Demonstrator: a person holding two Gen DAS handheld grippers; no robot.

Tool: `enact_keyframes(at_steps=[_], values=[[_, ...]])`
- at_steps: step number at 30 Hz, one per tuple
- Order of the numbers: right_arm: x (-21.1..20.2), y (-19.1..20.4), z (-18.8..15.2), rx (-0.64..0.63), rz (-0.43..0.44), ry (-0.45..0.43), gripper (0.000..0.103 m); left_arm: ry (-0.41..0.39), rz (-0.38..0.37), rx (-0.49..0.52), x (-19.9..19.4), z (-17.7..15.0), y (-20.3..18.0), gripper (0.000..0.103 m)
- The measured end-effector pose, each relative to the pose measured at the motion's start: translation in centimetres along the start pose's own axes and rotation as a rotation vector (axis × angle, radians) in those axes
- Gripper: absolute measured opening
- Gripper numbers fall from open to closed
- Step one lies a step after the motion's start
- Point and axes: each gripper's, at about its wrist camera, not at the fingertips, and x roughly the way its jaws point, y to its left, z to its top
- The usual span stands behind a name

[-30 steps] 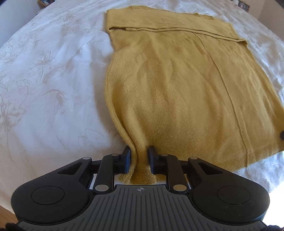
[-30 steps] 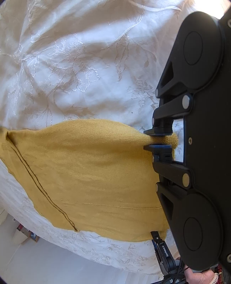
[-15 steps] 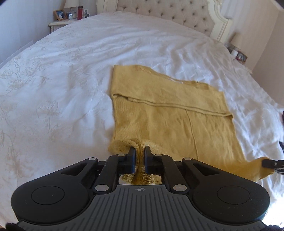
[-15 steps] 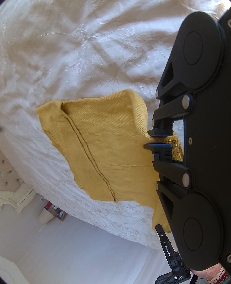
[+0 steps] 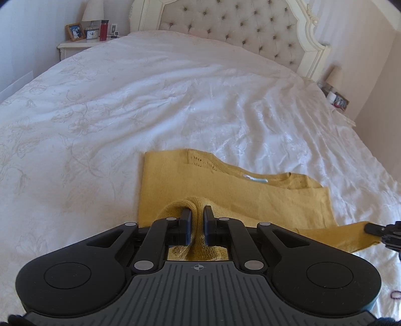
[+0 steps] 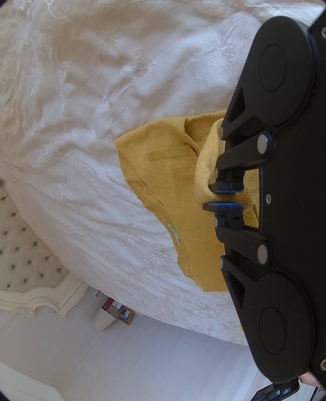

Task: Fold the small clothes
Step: 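Lift the hem with both tools and fold it up toward the collar, then lower the hem onto the collar and open both tools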

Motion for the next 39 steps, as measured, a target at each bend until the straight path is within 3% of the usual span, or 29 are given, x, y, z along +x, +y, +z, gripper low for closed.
enact_keyframes(at_steps=[16, 19, 20, 25, 27, 28, 32, 39], values=[[10.3, 0.0, 5.5, -0.010, -0.187, 0.085, 0.013, 0.110, 0.011, 0.021, 9.9, 4.6, 2.0, 0.010], [11.6, -0.3, 6.0, -0.016, -0.202, 0.108, 0.015, 0.134, 0.046, 0.003, 11.3, 4.9, 2.4, 0.013], [12.0, -0.4, 6.1, -0.018, -0.202, 0.118, 0.019, 0.138, 0.067, -0.002, 11.6, 5.0, 2.5, 0.022], [12.2, -1.2, 6.8, -0.020, -0.174, 0.113, 0.028, 0.081, 0.170, -0.006, 11.2, 6.0, 3.7, 0.039], [11.5, -1.3, 7.0, -0.036, -0.160, 0.063, 0.057, 0.057, 0.203, -0.002, 10.1, 6.3, 4.1, 0.041], [11.0, -1.3, 7.2, -0.047, -0.154, 0.037, 0.059, 0.052, 0.215, 0.002, 9.4, 6.3, 4.2, 0.041], [9.6, -0.7, 7.3, -0.145, -0.151, 0.011, 0.059, 0.046, 0.216, 0.054, 6.5, 5.1, 3.6, 0.044], [8.4, 2.1, 3.1, -0.331, -0.067, 0.104, 0.059, 0.127, 0.136, 0.179, 5.6, -0.4, -1.1, 0.045]])
